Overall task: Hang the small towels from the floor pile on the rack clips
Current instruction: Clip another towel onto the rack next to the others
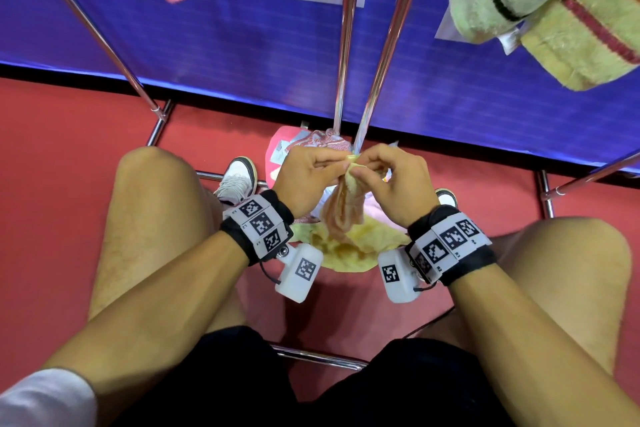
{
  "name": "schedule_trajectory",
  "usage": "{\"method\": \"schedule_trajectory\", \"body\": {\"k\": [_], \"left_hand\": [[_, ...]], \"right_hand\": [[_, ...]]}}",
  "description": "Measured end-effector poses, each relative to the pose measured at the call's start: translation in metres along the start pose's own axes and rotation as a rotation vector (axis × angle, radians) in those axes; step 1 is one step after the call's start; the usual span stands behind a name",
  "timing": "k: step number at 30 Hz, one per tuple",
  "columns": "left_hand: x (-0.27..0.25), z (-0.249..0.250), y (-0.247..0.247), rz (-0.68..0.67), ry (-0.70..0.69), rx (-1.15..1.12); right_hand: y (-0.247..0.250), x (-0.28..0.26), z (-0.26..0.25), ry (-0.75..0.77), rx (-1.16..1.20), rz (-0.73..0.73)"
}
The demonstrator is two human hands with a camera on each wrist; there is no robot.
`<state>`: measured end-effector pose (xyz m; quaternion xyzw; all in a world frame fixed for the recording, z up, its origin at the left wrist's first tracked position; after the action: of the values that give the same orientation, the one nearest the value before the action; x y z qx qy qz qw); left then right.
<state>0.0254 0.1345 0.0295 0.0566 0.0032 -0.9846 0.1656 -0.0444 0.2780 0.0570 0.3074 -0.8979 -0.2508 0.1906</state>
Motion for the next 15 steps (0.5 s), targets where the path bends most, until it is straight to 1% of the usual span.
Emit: {"method": "schedule_trajectory", "body": {"k": [7, 10, 12, 15], "left_hand": [[-0.0016, 0.0048, -0.0022, -0.075, -0.049, 0.036], [-0.0029, 0.0061, -0.0040, -0.101, -0.076, 0.093], [-0.0049, 0.0053, -0.0053, -0.118, -0.075, 0.162], [-0.0081, 0.0046, -0.0084, -0.171, -0.088, 0.205]], "right_hand": [[0.0005, -0.0023, 0.0035, -0.061, 0.044, 0.049], [0.0012, -0.0029, 0.0053, -0.081, 0.035, 0.071], [0.0017, -0.0037, 0.0081, -0.100, 0.033, 0.065], [0.0015, -0.0053, 0.0094, -0.118, 0.040, 0.039]]}}
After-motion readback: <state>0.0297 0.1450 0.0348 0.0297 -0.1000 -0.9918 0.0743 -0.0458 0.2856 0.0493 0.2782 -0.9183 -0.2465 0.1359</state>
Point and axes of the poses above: each hand's wrist, its own x-axis towards the middle knuckle, its own y-axis out of the back of the hand, z = x × y, the point moved 5 cm from there along x, towards the middle knuckle, and after that the axes turned 1 degree about -z, right-handed, at the moved point
